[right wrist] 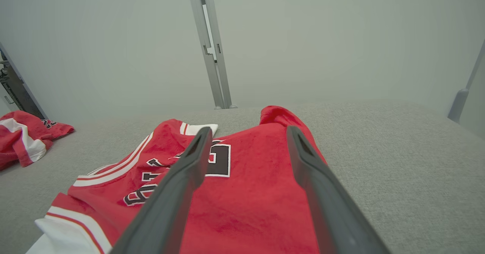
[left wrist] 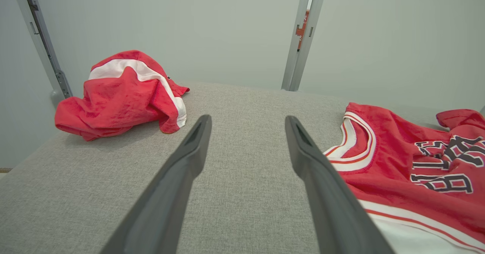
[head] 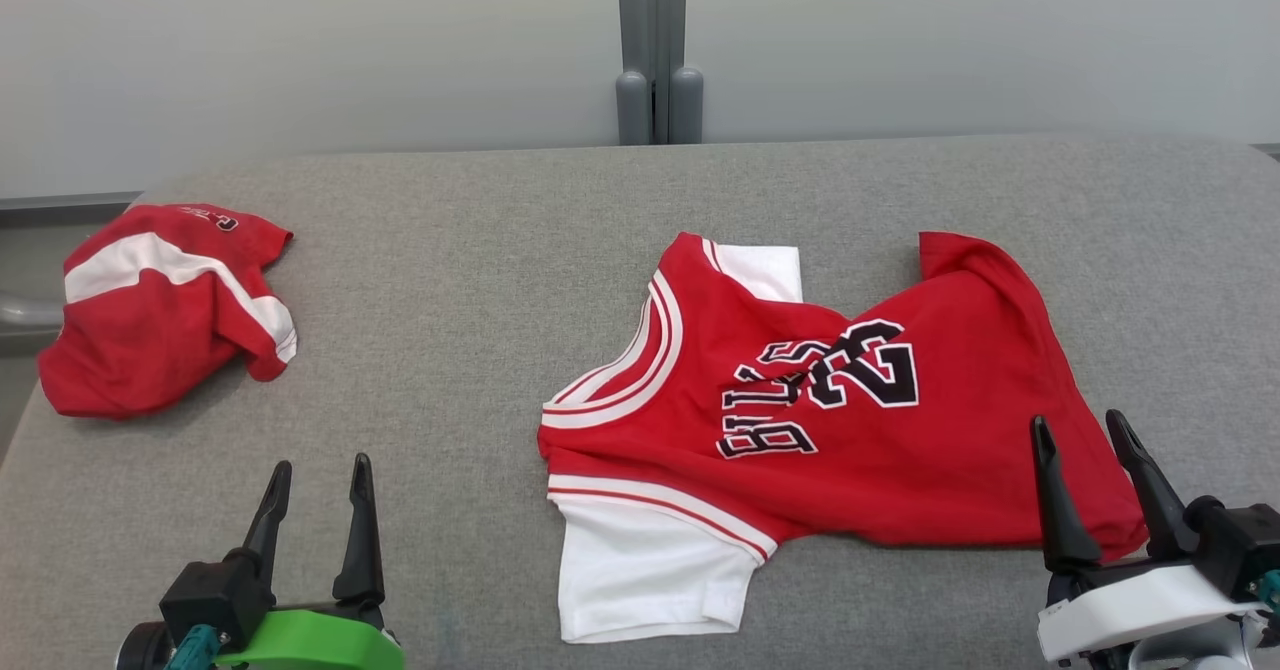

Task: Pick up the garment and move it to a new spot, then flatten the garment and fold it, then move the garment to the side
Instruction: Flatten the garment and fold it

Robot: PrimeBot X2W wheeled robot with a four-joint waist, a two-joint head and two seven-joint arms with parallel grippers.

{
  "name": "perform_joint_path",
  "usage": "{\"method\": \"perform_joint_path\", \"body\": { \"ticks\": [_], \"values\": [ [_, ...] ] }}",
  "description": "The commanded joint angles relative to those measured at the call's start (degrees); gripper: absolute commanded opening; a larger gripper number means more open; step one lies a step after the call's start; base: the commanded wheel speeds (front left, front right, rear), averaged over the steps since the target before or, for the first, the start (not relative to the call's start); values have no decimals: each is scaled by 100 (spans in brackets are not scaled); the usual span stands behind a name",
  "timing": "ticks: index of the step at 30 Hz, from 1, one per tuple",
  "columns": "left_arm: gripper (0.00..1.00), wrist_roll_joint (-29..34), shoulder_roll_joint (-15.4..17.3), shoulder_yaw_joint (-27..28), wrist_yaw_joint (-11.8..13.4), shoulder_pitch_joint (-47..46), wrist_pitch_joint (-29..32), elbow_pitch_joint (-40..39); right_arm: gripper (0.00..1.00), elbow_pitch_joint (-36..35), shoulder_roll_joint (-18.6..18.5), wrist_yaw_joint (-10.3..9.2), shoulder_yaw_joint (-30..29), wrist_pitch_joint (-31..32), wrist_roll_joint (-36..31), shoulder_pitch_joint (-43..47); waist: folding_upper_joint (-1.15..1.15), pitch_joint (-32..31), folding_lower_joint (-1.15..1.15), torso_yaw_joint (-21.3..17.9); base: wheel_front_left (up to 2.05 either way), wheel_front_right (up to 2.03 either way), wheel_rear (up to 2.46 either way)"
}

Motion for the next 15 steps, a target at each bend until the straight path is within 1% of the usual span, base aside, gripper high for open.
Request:
{"method": "perform_joint_path", "body": {
  "ticks": [1, 7, 15],
  "values": [
    [100, 66, 35, 23, -14, 68, -1, 3, 100, -36, 33, -2, 1, -17, -45, 90, 0, -43, 0, 17, 0, 0, 0],
    [100, 49, 88, -3, -17, 125, -1, 13, 100, 38, 140, -3, -39, -18, -116, 242, 0, -102, 0, 30, 0, 0, 0],
    [100, 9, 123, -36, -17, 151, -1, 45, 100, 147, 135, -2, -42, -18, -165, 253, 0, -122, 0, 29, 0, 0, 0]
  ]
}}
